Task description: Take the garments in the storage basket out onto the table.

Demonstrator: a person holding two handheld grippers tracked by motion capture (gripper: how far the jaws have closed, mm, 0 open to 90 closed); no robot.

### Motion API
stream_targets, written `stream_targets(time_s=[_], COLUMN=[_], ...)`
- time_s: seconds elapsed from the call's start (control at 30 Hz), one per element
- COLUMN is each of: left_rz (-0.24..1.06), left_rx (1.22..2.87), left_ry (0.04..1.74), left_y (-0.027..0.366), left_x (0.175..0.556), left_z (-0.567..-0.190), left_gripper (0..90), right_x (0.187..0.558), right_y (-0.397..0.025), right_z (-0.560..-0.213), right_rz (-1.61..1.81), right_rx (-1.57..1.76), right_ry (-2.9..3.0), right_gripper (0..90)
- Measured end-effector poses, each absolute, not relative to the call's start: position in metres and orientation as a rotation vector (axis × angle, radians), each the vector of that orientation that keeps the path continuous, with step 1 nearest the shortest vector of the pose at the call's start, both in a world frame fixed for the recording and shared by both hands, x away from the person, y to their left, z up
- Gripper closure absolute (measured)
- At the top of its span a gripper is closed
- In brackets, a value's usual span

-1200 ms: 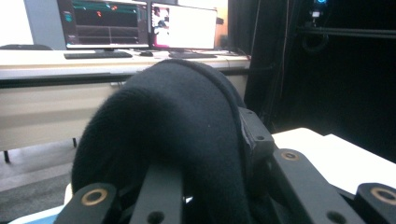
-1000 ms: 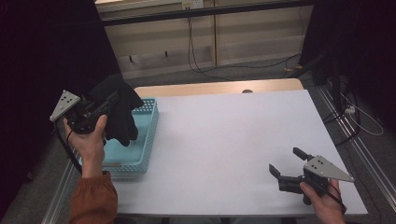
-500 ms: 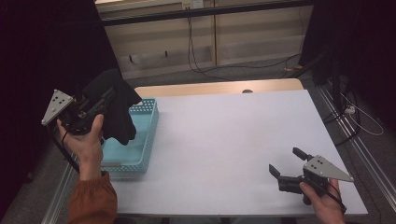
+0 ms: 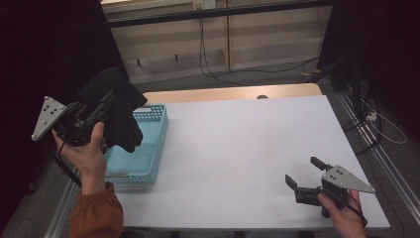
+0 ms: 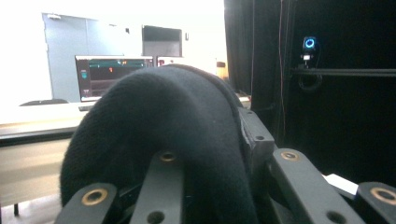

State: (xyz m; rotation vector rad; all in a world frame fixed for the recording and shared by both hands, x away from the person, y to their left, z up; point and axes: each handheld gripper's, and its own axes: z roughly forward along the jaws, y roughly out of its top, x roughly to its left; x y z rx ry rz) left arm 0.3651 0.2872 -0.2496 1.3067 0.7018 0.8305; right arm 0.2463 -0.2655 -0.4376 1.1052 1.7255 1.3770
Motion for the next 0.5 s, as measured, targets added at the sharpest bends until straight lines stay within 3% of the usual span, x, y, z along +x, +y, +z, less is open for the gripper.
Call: stream_targets(time_s=[0.5], left_rz=[0.796], left_rx=[1.272], left_ry=[0.665], left_y=[0.2887], left_x=[0.3632], left_z=[-0.2455], left_gripper=[74.1], right_x=[0.2466], right_y=[-0.2653], right_z=[-0.4377], right_rz=[1.379], right_rx=[1.107], right_ry=[1.727], right_gripper=[1.0])
